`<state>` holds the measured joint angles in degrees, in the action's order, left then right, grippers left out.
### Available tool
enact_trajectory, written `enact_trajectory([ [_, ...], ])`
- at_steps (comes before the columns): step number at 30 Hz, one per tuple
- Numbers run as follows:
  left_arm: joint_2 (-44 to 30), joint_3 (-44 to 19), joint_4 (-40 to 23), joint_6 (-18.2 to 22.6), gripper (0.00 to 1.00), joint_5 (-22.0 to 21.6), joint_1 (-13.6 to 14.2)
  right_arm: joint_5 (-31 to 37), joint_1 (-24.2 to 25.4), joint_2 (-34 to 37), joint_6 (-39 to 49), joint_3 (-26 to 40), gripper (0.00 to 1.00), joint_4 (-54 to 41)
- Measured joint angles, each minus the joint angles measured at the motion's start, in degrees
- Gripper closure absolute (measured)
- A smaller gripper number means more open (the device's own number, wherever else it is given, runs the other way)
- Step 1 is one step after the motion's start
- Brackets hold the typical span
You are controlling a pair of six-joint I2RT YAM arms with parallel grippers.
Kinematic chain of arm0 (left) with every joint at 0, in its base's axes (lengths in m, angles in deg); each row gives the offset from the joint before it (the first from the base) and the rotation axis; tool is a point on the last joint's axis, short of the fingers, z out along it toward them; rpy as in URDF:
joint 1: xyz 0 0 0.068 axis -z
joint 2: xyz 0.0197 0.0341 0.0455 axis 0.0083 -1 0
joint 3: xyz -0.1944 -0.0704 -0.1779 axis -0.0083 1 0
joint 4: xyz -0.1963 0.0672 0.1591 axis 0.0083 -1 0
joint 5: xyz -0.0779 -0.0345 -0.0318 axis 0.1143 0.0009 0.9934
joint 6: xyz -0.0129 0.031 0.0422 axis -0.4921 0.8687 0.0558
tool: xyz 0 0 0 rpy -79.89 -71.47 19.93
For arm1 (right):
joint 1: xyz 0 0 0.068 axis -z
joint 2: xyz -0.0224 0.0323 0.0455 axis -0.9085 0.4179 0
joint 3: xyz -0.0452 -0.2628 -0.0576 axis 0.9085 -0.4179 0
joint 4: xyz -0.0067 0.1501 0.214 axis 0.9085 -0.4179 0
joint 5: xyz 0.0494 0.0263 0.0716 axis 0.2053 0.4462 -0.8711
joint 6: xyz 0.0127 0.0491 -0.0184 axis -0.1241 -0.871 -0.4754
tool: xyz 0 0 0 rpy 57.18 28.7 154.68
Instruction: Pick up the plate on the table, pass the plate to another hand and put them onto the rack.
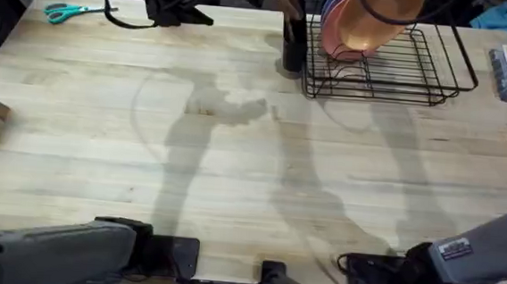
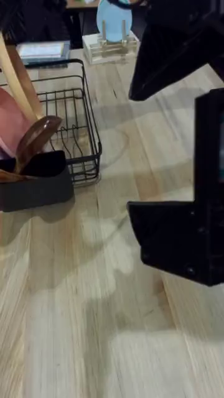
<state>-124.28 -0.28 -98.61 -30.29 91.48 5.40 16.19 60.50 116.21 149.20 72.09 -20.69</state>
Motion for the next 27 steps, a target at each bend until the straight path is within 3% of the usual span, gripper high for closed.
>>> enact_trajectory([
  [13, 0.01, 0.00, -0.01, 0.00, 0.007, 0.00, 0.00, -0.42, 0.22, 4.39, -4.33, 0.00, 0.968, 7.24],
  [27, -0.01, 0.00, -0.01, 0.00, 0.007, 0.00, 0.00, -0.40, 0.22, 4.59, -8.22, 0.00, 0.968, 5.99],
])
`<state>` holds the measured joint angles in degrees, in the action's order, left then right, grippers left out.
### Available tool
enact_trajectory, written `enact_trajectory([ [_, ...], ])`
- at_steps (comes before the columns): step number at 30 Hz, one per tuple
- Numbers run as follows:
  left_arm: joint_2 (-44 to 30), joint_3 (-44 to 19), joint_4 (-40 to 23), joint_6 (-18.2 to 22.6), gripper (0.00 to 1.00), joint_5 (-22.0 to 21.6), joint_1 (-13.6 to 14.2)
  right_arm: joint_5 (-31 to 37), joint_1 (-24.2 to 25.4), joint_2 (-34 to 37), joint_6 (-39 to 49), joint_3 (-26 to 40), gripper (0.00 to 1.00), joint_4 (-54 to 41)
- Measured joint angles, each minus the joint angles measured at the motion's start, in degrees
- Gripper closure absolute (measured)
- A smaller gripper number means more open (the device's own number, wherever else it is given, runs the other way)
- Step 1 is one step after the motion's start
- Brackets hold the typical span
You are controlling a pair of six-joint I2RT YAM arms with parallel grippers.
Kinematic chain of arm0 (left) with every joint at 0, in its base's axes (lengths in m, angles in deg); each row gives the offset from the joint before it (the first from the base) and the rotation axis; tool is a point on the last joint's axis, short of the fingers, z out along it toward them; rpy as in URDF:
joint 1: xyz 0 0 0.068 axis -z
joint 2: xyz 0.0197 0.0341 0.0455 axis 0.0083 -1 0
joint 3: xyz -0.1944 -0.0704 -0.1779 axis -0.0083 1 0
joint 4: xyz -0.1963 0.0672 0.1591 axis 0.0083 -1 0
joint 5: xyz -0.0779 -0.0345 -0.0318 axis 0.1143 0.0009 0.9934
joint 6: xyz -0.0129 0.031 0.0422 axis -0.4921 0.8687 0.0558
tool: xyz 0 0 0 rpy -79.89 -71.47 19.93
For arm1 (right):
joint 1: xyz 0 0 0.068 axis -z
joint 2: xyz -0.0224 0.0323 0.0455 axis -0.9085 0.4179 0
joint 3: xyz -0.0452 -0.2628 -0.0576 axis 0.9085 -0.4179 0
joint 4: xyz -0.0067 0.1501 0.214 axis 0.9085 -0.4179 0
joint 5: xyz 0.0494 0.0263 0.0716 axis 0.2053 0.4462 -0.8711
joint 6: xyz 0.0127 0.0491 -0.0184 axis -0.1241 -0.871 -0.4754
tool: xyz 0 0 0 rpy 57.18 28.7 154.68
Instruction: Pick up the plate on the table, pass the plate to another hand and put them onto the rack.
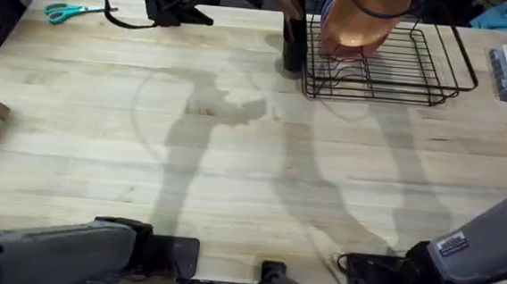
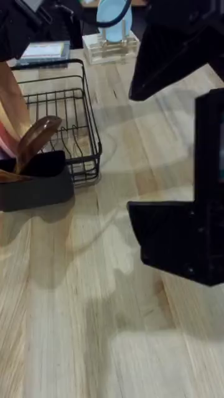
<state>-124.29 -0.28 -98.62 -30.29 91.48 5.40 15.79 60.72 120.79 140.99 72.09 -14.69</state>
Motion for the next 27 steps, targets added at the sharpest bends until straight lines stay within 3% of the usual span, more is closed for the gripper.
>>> enact_trajectory([
  [9, 0.01, 0.00, -0.78, 0.00, 0.007, 0.00, 0.00, 0.00, 0.39, 2.07, -0.44, 0.00, 0.968, -2.38],
  [11, 0.02, 0.00, -0.91, 0.00, 0.008, 0.00, 0.00, 0.21, 0.62, 2.05, -0.52, -5.51, 0.968, -0.49],
  [15, 0.02, 0.00, -0.94, 0.00, 0.007, 0.00, 0.00, 0.20, 0.74, 1.51, -0.33, -6.51, 0.962, 0.07],
  [18, 0.00, 0.00, -0.94, 0.00, 0.007, 0.00, 0.00, 0.17, 0.74, 1.40, -0.13, -6.86, 0.864, -0.33],
  [27, 0.02, 0.00, -0.88, 0.00, 0.007, 0.00, 0.00, 0.00, 0.74, 0.98, 0.51, -7.33, 0.752, -0.99],
])
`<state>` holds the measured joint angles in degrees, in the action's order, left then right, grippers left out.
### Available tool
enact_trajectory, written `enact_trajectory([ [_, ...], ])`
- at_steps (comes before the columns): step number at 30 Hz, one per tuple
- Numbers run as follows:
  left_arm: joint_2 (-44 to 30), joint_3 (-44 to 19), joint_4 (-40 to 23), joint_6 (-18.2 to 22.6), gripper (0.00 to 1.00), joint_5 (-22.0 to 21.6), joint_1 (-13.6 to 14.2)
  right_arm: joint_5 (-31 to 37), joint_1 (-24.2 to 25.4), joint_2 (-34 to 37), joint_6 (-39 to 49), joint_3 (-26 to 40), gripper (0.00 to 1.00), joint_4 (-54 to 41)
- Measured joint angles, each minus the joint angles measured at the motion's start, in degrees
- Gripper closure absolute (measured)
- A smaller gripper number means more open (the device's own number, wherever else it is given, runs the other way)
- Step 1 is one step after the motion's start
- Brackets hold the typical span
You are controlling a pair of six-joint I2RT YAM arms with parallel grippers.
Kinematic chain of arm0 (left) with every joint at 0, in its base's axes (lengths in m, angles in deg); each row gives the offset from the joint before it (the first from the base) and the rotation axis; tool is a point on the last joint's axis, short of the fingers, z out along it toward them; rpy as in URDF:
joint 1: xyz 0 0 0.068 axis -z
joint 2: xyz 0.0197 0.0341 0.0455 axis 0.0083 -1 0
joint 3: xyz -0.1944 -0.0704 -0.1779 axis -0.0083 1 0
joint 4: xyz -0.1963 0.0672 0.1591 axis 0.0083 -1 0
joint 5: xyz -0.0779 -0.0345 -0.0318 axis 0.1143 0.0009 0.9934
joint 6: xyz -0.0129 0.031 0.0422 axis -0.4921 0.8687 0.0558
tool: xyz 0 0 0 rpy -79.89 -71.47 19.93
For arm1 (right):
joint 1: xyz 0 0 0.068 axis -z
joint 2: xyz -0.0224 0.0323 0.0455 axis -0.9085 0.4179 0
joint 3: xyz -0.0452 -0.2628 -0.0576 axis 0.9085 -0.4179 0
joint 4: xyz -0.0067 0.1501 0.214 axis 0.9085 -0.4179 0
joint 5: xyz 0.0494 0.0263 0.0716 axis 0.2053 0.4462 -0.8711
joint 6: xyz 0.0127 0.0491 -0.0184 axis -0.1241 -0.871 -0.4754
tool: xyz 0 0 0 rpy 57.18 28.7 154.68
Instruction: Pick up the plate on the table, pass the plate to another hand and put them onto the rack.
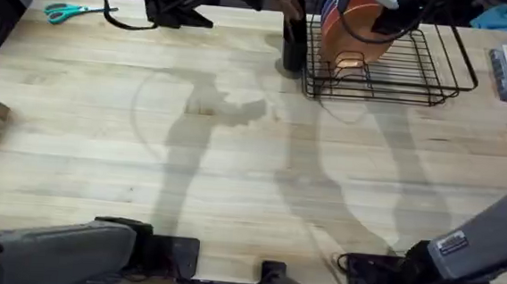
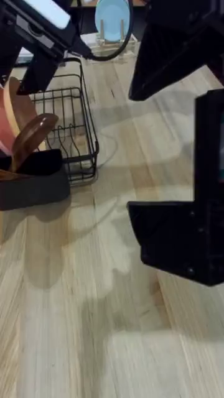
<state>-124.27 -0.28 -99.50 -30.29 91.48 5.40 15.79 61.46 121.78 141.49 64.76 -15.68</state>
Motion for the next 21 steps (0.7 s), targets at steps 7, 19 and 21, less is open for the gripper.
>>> enact_trajectory([
  [7, -0.01, 0.00, -0.02, 0.00, 0.007, 0.00, 0.00, -0.04, -0.02, -1.51, 0.04, -0.98, 0.612, -1.27],
  [19, -0.02, 0.00, -0.02, 0.00, 0.008, 0.00, 0.00, -0.04, -0.04, -2.84, 0.37, -1.12, 0.009, -1.27],
  [21, 0.01, 0.00, -0.04, 0.00, 0.008, 0.00, 0.00, -0.04, -0.04, -2.95, 0.37, -1.15, 0.009, -1.27],
])
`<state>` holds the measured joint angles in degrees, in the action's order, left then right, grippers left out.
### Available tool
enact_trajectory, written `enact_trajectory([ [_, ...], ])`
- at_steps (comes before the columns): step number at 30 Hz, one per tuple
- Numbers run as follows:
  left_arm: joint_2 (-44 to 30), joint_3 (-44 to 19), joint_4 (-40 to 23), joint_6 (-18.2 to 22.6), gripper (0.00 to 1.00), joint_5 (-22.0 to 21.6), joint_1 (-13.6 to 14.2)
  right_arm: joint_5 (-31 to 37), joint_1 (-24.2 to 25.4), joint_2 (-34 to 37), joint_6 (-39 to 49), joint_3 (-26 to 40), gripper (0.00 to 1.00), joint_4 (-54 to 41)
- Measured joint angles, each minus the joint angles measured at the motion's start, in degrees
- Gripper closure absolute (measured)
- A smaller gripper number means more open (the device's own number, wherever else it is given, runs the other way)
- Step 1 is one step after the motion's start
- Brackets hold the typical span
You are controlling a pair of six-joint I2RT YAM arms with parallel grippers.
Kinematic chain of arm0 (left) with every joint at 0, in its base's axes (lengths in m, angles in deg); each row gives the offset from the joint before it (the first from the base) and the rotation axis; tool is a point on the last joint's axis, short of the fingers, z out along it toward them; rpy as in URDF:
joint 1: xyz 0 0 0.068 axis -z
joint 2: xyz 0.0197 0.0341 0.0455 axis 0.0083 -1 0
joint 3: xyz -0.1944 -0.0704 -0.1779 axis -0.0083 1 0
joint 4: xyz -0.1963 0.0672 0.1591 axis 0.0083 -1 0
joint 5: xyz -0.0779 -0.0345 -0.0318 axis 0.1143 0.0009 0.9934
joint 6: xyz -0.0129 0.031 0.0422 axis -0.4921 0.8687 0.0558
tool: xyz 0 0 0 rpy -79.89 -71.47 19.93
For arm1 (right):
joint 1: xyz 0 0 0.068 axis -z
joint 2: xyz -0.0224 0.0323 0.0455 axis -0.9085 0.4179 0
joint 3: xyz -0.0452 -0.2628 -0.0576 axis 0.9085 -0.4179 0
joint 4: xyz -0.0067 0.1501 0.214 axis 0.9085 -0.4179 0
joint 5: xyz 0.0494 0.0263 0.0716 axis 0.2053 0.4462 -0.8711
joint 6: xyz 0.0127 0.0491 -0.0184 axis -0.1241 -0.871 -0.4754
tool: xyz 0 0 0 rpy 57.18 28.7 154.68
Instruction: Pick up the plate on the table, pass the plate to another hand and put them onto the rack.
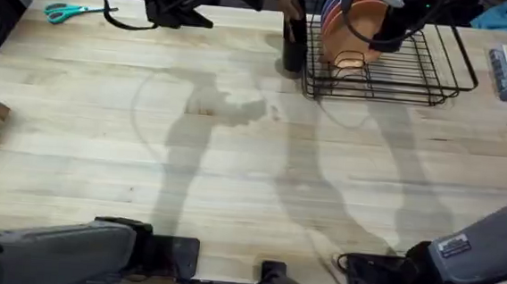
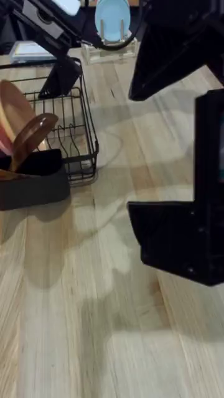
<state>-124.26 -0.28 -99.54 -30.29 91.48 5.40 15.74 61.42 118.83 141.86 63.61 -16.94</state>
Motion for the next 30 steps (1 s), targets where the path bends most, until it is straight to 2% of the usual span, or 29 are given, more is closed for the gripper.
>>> enact_trajectory([
  [10, -0.02, 0.00, 0.02, 0.00, 0.008, 0.00, 0.00, 0.11, -0.02, -5.92, -1.93, -0.22, 0.009, -4.51],
  [15, -0.01, 0.00, 0.04, 0.00, 0.008, -0.49, 0.00, 3.34, -0.70, -10.30, -9.27, -0.22, 0.009, -10.40],
  [21, 0.00, 0.00, 0.47, 0.00, 0.008, -1.05, 0.00, 7.66, -4.89, -15.97, -27.07, -0.22, 0.009, -19.86],
  [22, 0.00, 0.00, 0.50, 0.00, 0.008, -2.69, -0.07, 8.51, -8.33, -19.12, -36.37, -0.22, 0.009, -25.99],
  [24, -0.01, 0.00, 0.50, 0.00, 0.008, -4.01, -0.38, 8.67, -10.50, -20.81, -42.17, -0.22, 0.008, -29.42],
  [30, 0.01, 0.00, -0.29, 0.78, 0.006, -7.10, -3.90, 8.68, -14.52, -23.35, -64.93, -0.22, 0.009, -39.85],
])
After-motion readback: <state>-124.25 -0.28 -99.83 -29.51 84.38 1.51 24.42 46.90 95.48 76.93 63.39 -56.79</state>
